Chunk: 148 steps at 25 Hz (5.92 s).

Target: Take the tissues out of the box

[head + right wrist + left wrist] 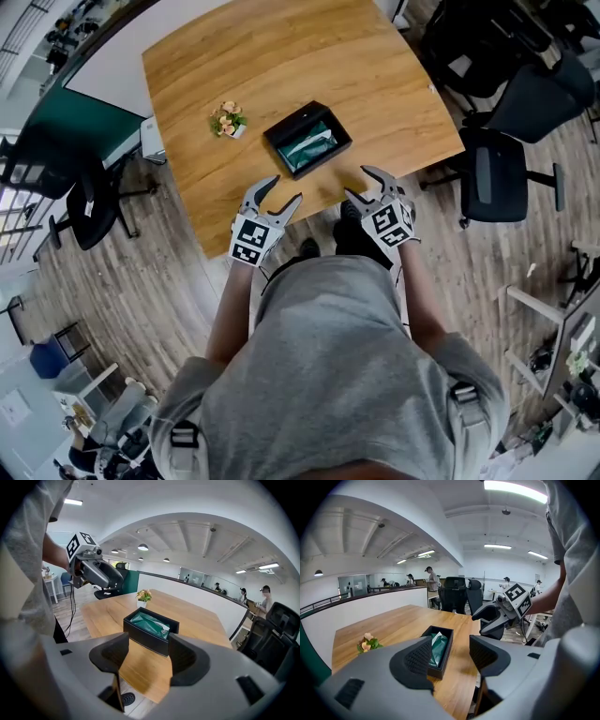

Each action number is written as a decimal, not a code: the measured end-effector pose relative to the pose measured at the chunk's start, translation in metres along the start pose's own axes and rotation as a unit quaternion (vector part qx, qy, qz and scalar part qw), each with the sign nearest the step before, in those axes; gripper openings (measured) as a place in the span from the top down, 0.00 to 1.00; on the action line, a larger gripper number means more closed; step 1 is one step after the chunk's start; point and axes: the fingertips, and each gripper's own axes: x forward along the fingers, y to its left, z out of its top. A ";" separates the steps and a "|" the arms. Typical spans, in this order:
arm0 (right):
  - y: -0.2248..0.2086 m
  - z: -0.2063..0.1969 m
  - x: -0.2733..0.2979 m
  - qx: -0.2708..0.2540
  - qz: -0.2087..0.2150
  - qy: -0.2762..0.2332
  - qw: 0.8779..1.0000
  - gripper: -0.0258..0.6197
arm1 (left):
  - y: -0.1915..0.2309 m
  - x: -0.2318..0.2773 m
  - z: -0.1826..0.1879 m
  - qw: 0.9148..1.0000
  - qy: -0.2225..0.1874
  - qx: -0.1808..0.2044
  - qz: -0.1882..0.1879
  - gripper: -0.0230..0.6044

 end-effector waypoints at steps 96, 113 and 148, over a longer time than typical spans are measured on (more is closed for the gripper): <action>-0.083 -0.056 0.038 0.050 -0.008 0.085 0.995 0.60 | 0.059 0.191 -0.079 0.949 0.263 0.167 -0.047 0.85; -0.096 -0.063 0.040 0.046 -0.009 0.091 0.995 0.62 | 0.058 0.194 -0.081 0.945 0.268 0.178 -0.053 0.93; -0.112 -0.046 0.022 -0.003 0.010 0.071 0.997 0.63 | 0.058 0.183 -0.046 0.952 0.262 0.156 -0.017 0.93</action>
